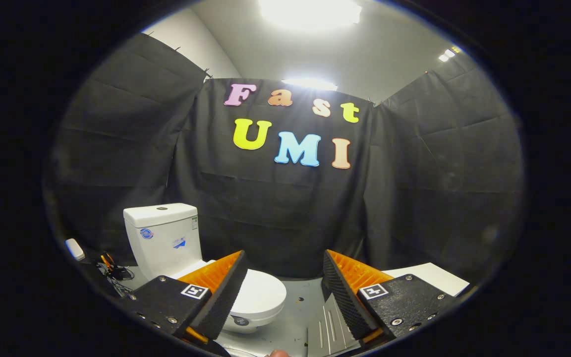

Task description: Open the toilet lid.

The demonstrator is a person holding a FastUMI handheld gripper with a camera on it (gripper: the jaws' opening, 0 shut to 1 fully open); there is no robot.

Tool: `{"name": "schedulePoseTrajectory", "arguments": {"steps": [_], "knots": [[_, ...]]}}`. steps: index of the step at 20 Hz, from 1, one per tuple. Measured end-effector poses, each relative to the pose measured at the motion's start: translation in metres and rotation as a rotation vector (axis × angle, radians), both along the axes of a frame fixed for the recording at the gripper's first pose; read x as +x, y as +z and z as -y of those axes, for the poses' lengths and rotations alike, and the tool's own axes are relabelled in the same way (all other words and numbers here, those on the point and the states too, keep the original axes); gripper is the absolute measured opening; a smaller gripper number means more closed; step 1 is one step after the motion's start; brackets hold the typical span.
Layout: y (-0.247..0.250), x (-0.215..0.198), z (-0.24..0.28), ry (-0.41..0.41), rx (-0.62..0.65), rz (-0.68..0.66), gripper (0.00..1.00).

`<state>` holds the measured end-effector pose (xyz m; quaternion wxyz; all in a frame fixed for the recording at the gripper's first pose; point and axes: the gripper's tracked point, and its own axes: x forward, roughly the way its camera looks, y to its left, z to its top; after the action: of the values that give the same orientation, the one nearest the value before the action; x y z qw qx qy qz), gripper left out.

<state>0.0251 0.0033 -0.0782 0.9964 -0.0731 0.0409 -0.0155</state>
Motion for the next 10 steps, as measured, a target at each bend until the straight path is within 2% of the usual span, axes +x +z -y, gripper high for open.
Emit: {"name": "schedulePoseTrajectory", "arguments": {"steps": [10], "knots": [[-0.056, 0.017, -0.013, 0.009, 0.045, -0.075, 0.95]]}}
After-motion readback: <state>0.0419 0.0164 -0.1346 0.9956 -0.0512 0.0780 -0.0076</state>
